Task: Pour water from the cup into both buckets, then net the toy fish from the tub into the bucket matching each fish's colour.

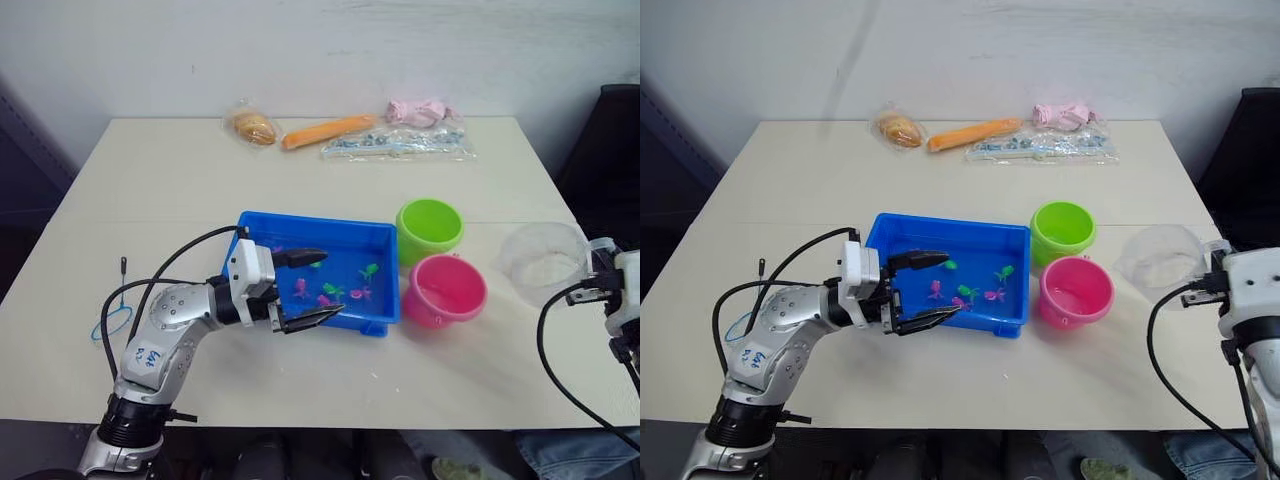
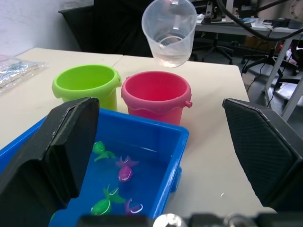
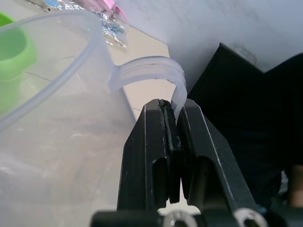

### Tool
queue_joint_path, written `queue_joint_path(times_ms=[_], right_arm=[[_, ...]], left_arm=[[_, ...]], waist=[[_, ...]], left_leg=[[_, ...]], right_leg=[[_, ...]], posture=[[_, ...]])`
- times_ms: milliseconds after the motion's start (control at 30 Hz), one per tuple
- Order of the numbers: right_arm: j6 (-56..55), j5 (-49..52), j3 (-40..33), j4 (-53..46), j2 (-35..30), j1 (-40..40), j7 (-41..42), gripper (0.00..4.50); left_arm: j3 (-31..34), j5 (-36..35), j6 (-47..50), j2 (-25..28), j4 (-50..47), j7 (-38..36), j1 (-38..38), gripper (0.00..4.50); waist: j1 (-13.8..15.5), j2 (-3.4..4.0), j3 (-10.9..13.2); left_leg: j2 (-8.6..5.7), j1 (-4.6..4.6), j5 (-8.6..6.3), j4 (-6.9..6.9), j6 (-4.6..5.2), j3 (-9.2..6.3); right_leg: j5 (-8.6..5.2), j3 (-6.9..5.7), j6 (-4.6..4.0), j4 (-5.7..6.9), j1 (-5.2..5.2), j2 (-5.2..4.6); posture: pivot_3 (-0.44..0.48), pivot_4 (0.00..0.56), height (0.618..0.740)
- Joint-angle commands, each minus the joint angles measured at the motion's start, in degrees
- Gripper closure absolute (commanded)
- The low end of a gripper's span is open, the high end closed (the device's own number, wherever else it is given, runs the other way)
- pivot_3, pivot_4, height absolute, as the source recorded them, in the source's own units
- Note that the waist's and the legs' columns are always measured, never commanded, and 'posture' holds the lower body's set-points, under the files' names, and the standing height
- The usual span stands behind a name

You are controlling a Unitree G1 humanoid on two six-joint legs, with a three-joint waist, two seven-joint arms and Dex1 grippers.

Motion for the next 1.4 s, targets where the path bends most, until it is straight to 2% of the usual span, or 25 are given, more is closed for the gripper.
queue_joint_path(times_ms=[33,567,1400], right_arm=[[-3.74,-3.43,-0.11,-0.73,-1.46,-0.42,2.06,4.44],[-15.55,-16.90,3.20,2.68,-2.05,-4.25,3.05,4.44],[-25.48,-27.30,5.58,8.59,-2.10,-8.01,1.96,4.44]], left_arm=[[-0.51,0.13,-1.05,-0.22,-0.09,-0.49,-1.22,0.00],[-0.13,2.14,-4.31,1.85,2.96,-2.61,-1.72,0.00],[-1.39,3.81,-5.41,0.99,2.78,-1.69,-1.61,0.00]], waist=[[-0.01,-0.05,0.03],[-0.15,-0.07,0.04],[-0.15,-0.08,0.05]], left_leg=[[0.00,0.01,0.00,0.02,0.00,0.03],[0.02,0.12,-0.01,0.12,0.03,0.27],[0.03,0.09,-0.06,0.33,0.10,0.31]], right_leg=[[0.01,0.00,0.02,0.00,0.00,0.00],[0.05,0.02,0.09,0.06,-0.02,0.06],[0.06,0.06,0.11,0.17,-0.01,0.05]], posture=[[0.000,0.150,0.740],[0.000,0.150,0.740],[0.000,0.150,0.740]])
